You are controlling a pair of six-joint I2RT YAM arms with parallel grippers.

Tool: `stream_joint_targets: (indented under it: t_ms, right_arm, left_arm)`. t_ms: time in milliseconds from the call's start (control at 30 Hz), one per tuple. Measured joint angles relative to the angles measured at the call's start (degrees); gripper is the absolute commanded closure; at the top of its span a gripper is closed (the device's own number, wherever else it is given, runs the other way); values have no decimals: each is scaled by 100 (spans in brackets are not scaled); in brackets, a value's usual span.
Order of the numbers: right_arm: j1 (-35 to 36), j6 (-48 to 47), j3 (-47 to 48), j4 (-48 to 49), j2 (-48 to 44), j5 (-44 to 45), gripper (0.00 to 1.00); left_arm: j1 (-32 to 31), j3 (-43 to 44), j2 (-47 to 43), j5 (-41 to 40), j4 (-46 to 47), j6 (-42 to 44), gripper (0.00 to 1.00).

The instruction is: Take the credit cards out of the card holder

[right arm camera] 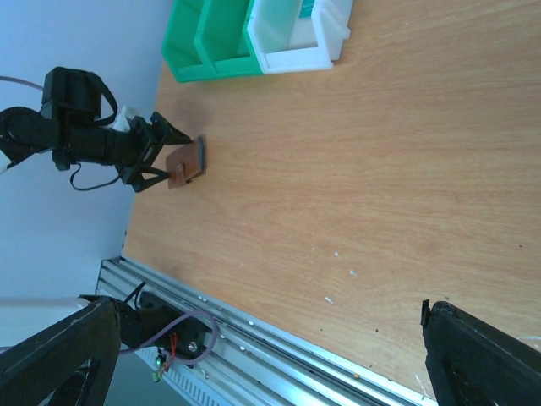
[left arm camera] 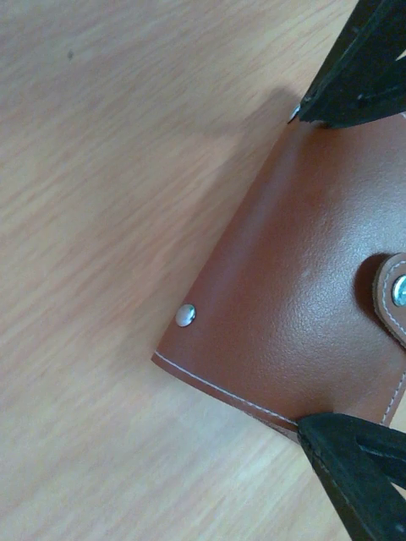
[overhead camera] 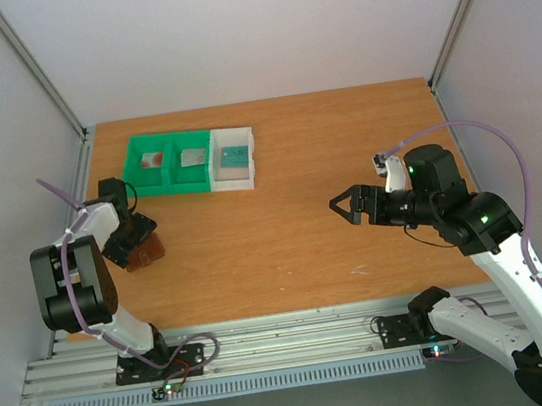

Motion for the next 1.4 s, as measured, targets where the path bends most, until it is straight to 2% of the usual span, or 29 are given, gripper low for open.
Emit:
stream_joint_targets:
  t_ms: [200, 367, 700, 900, 1067, 1200, 1400]
  right_arm:
    - [0, -4, -109, 55, 24, 0, 2]
    - [0, -26, -131, 76, 44, 4, 2]
    - [0, -42, -151, 122, 107, 7, 2]
    - [0, -39, -227, 133, 111, 13, 2]
    - [0, -39, -234, 136, 79, 13, 2]
    - [0, -42, -256, 136, -28, 17, 2]
    - [0, -50, -260, 136, -90, 17, 2]
  left_arm:
    - [-619, -66, -4, 188, 186, 83, 10]
    - [-1432, -267, -190, 341, 361, -79, 10]
    - [-3501, -754, -758, 1078, 516, -1364, 9]
    - [-4339, -765, -807, 1362, 660, -1779, 12]
    - [-4304, -522, -984, 1182, 634, -1154, 13]
    - [-3713, -450, -1342, 1012, 577, -459, 12]
    - [-2889, -409, -1237, 833, 463, 177, 8]
